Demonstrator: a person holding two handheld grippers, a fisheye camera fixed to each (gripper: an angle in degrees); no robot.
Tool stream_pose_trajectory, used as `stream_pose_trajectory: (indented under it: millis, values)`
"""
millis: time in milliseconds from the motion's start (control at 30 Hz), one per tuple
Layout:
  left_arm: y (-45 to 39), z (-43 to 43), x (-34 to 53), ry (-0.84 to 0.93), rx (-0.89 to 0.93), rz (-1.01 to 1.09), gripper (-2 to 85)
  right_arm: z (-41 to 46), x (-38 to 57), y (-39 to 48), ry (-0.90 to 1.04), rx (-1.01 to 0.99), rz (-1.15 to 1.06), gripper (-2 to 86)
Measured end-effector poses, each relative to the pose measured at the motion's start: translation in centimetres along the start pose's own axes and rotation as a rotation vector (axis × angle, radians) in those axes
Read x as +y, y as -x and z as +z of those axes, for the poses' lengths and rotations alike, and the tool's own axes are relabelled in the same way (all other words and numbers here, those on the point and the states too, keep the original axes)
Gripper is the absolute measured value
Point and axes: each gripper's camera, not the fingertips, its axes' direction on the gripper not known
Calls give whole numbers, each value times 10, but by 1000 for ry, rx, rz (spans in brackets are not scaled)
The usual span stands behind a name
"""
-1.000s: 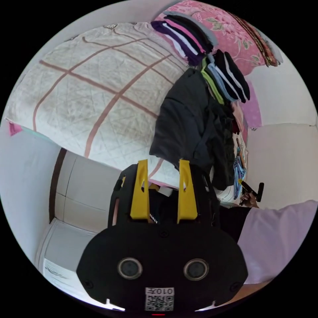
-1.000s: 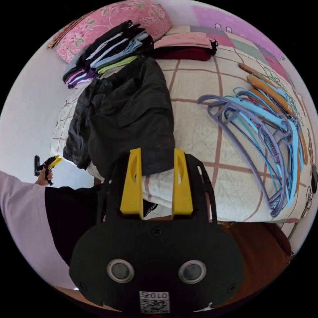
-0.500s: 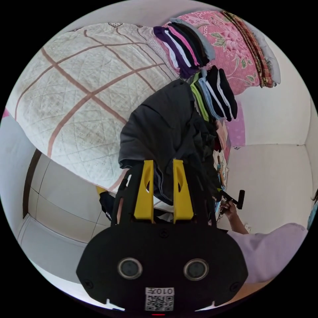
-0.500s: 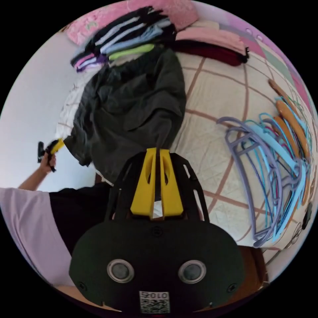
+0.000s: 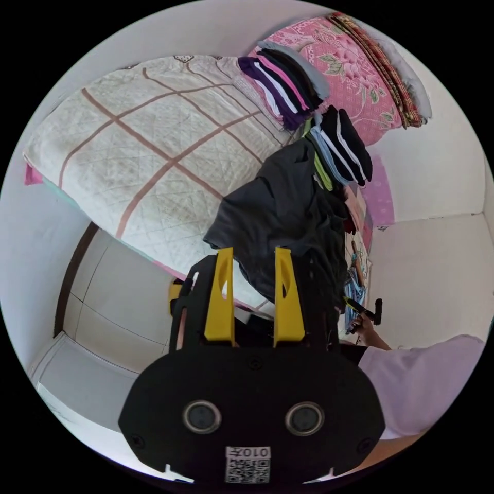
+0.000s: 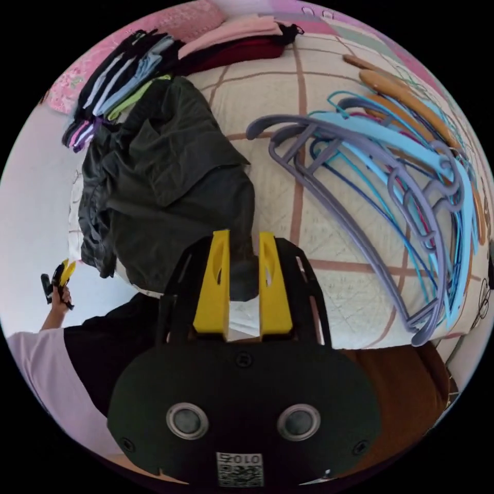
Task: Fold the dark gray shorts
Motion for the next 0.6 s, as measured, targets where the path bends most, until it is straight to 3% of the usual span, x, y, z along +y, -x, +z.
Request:
stream_pose_trajectory:
  millis: [100,200,333,467,600]
  values:
    - [-1,-3,-15,49,-106,74,136,-23,31,25,-218,-15,-40,99]
    - [-11,16,-33,208,-294,269,143,-29,55,93,-321,-23,-262,111]
    - [-30,56,-44,388,-459,583,150,24,71,221,-210,-98,-579,125]
    - [-56,72,-61,395,-376,783,149,107,87,343,-12,-72,-863,129]
    - [-68,86,-77,424,-334,867,147,160,96,400,38,23,-944,127]
